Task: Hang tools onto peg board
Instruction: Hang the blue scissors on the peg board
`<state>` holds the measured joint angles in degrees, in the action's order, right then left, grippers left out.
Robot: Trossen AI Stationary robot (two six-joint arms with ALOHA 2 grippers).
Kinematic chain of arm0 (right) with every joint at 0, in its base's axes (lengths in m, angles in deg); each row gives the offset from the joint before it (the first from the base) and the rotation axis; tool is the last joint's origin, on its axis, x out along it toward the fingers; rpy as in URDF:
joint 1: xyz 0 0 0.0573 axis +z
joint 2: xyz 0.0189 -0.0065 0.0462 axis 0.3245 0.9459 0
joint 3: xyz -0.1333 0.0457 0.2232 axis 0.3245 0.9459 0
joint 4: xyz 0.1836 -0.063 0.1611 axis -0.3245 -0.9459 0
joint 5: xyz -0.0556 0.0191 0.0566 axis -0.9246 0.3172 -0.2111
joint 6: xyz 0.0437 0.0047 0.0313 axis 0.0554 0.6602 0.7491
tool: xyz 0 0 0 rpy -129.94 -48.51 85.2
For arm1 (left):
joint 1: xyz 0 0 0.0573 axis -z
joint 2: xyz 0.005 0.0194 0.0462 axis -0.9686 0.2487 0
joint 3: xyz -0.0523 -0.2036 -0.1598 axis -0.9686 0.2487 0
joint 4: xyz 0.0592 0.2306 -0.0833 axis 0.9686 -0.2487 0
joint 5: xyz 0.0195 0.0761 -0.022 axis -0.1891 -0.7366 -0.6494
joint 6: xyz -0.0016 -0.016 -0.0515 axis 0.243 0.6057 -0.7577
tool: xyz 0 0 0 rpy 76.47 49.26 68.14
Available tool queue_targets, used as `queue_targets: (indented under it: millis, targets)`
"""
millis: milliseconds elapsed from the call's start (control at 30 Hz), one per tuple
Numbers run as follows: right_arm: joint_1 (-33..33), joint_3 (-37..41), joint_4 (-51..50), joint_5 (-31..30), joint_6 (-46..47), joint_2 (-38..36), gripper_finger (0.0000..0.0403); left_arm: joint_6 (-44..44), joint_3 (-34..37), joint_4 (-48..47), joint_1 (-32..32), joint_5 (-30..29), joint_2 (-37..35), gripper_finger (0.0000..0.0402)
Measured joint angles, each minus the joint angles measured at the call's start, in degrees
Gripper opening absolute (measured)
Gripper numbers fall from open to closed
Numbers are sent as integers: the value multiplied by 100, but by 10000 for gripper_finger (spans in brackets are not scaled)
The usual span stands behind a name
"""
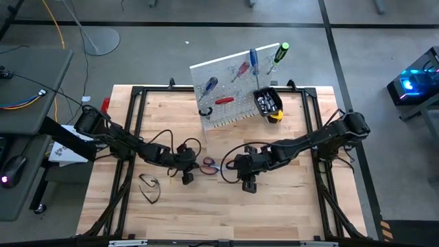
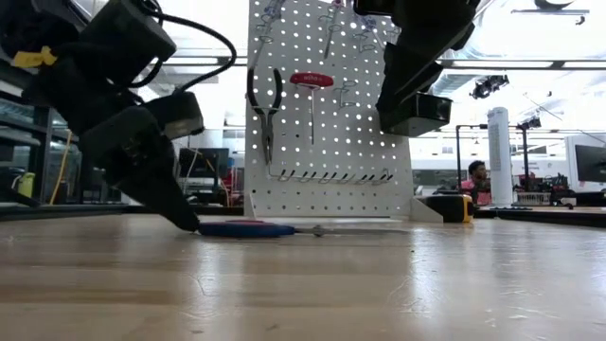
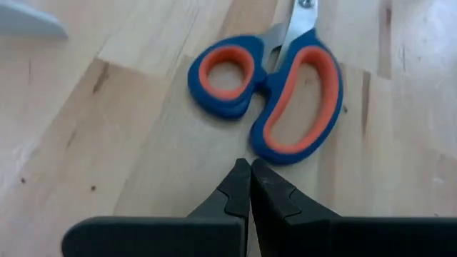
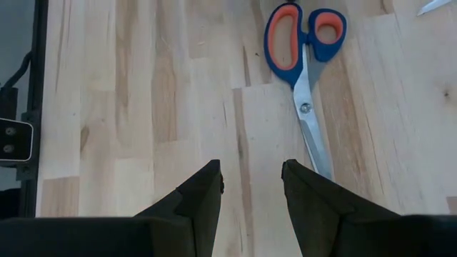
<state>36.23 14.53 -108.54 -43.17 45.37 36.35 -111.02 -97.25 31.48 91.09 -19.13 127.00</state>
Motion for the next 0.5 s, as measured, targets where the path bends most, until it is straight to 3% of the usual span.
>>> queue_targets:
  millis: [133,300,500]
  targets:
    - [-2,0,-1,-8,64,0,142,-290,-50,-22,-12,44,-134,0]
    - [-2,0,13,-55,120,0,142,24,-171,201,2,25,-344,0]
    - [-15,0,16,-243,105,0,142,99,-169,337,4,192,77,0]
